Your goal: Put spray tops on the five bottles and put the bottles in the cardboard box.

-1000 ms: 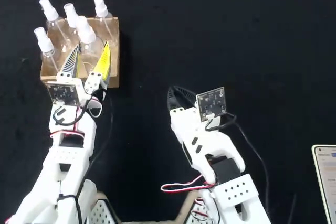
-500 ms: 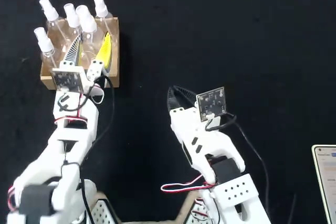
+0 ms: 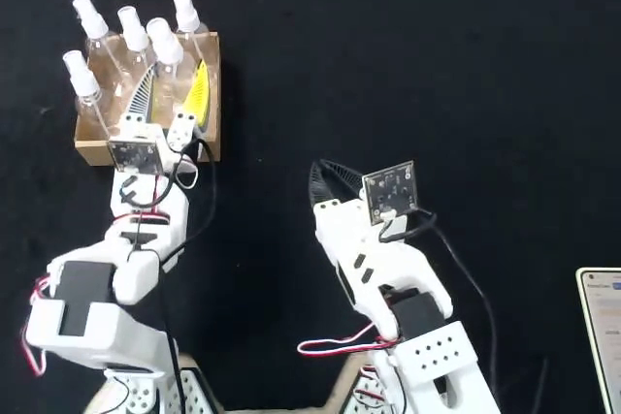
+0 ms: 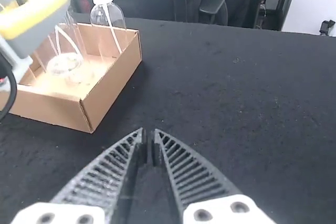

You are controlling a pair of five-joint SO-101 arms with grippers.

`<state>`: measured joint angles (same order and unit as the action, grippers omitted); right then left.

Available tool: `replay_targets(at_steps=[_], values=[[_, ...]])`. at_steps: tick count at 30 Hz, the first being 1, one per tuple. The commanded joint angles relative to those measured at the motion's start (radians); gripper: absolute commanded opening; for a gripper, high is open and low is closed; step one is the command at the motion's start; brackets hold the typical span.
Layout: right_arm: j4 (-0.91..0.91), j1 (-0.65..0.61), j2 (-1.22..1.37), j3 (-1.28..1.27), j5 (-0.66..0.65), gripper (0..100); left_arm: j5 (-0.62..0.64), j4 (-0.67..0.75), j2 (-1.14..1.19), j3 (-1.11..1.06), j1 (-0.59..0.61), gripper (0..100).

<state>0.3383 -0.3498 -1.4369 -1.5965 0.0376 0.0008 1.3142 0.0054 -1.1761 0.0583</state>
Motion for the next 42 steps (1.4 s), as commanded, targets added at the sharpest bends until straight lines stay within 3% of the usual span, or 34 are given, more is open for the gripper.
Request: replay_targets(at_steps=[1, 18, 42], values=[[-0.032, -0.005, -0.016, 0.007, -0.009, 1.5, 0.005, 0.060, 0.025, 0.035, 0.010, 11], [-0.032, -0.008, -0.016, 0.008, -0.009, 1.5, 0.006, 0.064, 0.255, 0.104, 0.004, 11], [-0.032, -0.006, -0.016, 0.012, -0.009, 1.5, 0.008, 0.058, 0.270, 0.087, -0.031, 11]])
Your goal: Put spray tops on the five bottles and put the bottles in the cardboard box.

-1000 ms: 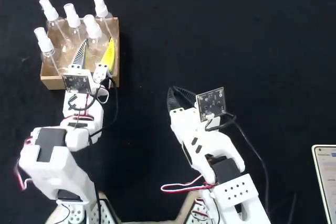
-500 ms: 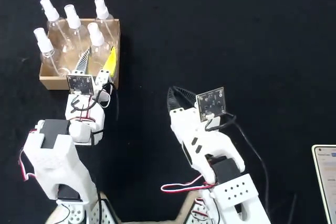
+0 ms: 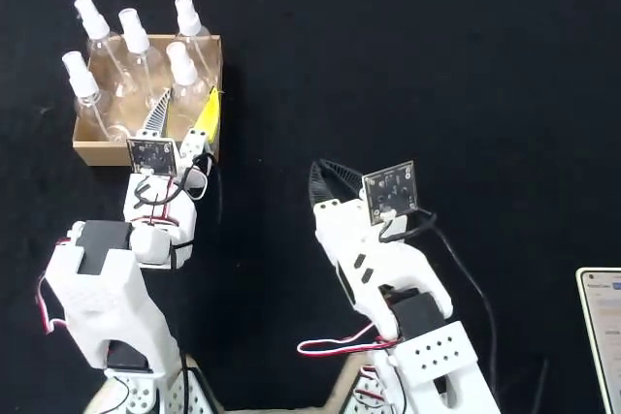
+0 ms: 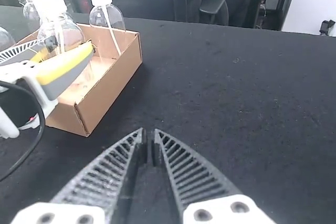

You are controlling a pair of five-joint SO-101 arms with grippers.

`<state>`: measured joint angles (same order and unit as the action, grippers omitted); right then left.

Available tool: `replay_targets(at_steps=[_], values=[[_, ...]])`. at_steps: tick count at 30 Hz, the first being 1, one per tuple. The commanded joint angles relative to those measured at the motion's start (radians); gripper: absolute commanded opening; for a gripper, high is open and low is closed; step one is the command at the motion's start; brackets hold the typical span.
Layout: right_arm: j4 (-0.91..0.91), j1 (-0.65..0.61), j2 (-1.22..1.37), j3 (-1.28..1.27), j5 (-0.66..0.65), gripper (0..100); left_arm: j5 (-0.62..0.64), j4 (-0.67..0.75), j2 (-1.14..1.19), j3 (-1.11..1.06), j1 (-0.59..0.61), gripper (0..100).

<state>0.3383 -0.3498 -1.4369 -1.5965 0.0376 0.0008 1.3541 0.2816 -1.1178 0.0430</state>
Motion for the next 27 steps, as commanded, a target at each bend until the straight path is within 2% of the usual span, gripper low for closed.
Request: replay_targets(at_steps=[1, 10, 14, 20, 27], values=[[-0.032, -0.006, -0.016, 0.012, -0.009, 1.5, 0.008, 0.018, -0.006, 0.028, -0.015, 11], [-0.032, -0.006, -0.016, 0.012, -0.009, 1.5, 0.008, 0.015, -0.005, 0.024, -0.016, 11], [-0.032, -0.006, -0.016, 0.012, -0.009, 1.5, 0.008, -0.066, 0.011, 0.033, -0.016, 11], [-0.032, -0.006, -0.016, 0.012, -0.009, 1.5, 0.008, 0.018, 0.023, 0.025, -0.015, 11], [-0.032, -0.005, -0.016, 0.012, -0.009, 1.5, 0.006, 0.018, 0.058, 0.025, -0.012, 13]])
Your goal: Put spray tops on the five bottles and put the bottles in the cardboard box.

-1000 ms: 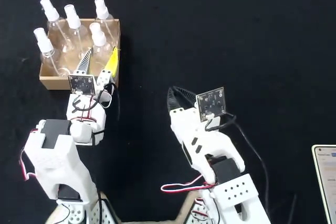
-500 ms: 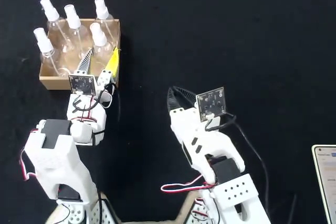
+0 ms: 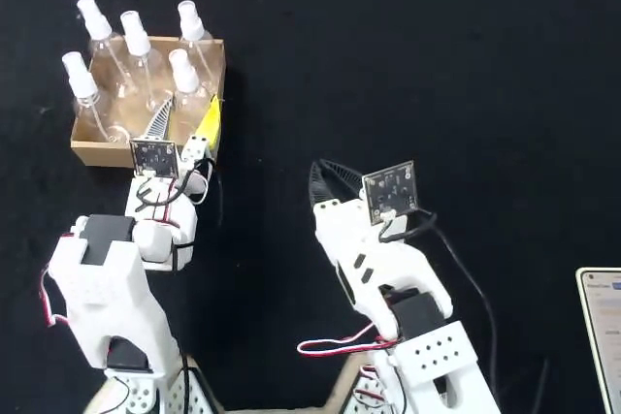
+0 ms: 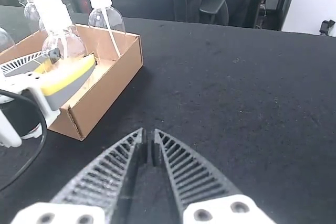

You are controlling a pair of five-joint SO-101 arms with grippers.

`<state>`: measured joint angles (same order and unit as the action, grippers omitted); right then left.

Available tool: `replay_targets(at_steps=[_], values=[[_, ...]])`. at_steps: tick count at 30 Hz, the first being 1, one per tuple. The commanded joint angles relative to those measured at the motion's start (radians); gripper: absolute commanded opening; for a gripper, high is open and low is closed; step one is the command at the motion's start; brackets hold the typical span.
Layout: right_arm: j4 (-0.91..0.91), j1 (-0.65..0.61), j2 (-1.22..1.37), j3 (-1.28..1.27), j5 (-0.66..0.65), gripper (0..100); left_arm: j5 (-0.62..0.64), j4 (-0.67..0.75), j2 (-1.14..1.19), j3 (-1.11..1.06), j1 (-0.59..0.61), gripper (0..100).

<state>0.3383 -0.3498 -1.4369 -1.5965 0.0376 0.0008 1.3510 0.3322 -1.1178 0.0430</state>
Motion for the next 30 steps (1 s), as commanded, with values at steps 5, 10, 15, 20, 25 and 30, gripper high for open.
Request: replay_targets(at_steps=[5, 10, 15, 20, 25, 30], values=[[-0.032, -0.005, -0.016, 0.012, -0.009, 1.5, 0.006, 0.026, 0.057, 0.025, -0.016, 24], [-0.032, -0.005, -0.016, 0.012, -0.009, 1.5, 0.006, 0.028, 0.069, 0.025, -0.008, 23], [-0.032, -0.005, -0.016, 0.012, -0.009, 1.5, 0.008, 0.040, 0.069, 0.025, -0.016, 24], [-0.032, -0.005, -0.016, 0.012, -0.009, 1.5, 0.008, 0.121, 0.069, 0.024, -0.015, 24], [-0.032, -0.005, -0.016, 0.012, -0.009, 1.5, 0.006, 0.121, 0.069, 0.005, -0.016, 28], [-0.032, -0.005, -0.016, 0.012, -0.009, 1.5, 0.006, 0.120, 0.078, -0.002, -0.008, 38]])
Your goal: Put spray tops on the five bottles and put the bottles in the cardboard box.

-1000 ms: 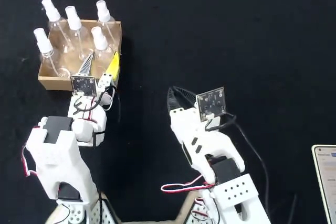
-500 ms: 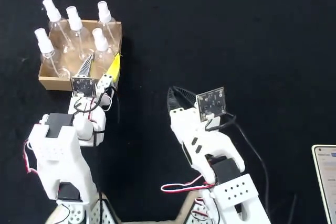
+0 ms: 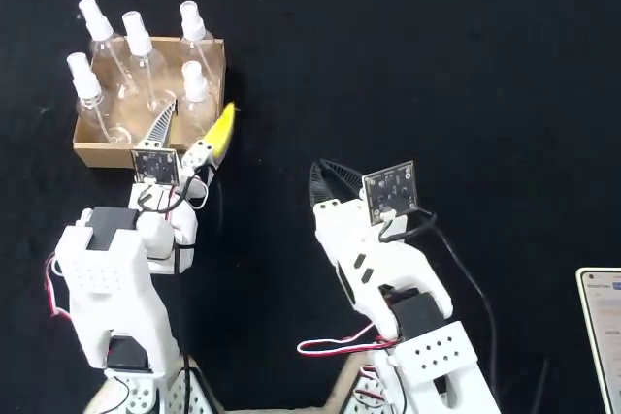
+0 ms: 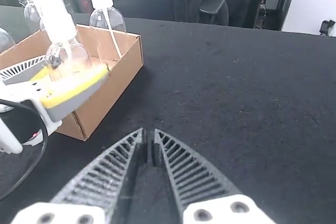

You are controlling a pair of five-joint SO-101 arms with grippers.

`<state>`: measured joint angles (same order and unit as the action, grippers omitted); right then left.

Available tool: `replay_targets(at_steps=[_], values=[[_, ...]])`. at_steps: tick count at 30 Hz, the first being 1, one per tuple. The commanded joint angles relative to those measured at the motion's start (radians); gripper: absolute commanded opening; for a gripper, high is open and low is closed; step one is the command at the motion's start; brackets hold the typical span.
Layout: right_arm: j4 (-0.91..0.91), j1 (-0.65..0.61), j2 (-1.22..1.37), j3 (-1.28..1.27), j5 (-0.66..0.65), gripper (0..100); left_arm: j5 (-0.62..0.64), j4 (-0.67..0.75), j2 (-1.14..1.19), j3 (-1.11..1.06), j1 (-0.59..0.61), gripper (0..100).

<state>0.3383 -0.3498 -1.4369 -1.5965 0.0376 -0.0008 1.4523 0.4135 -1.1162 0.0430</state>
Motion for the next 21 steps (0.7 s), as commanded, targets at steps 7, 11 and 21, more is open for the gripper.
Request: replay_targets(at_steps=[7, 11, 21], values=[[-0.032, -0.005, -0.016, 0.012, -0.009, 1.5, 0.008, 0.026, -0.012, -0.018, -0.010, 36], [-0.032, -0.005, -0.016, 0.012, -0.009, 1.5, 0.006, 0.101, -0.014, -0.042, -0.007, 36], [-0.032, -0.003, -0.016, 0.010, -0.009, 1.5, 0.000, 0.201, -0.014, -0.134, 0.005, 36]])
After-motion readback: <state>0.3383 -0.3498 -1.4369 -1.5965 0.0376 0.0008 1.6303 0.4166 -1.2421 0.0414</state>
